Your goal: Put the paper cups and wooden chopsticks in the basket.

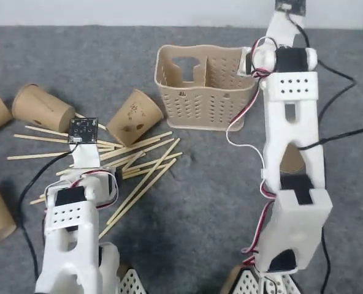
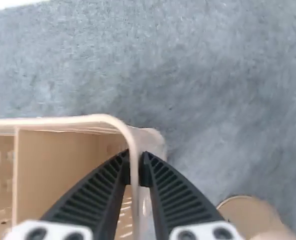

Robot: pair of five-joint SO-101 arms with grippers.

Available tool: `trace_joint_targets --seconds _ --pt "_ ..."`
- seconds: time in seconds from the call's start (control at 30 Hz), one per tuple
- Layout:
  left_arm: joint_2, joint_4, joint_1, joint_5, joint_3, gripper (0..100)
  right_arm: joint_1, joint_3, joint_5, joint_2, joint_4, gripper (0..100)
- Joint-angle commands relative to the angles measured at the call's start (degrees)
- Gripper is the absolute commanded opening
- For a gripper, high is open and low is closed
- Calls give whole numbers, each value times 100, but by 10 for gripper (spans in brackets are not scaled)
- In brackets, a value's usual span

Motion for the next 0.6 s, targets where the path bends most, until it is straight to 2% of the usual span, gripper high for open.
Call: trace_joint_targets --seconds 0.0,0.13,0.2,0.47,0.57 --pt "35 -114 0 44 -171 228 -13 -484 229 57 -22 71" --pt "35 -114 9 44 -171 228 -57 -1002 237 268 453 258" --pt "35 -114 9 44 -171 228 -66 -1407 237 295 716 321" --pt "35 -123 9 44 -171 228 -22 -3640 237 268 2360 340" --pt "35 -123 9 44 -171 228 444 -3745 237 136 2334 339"
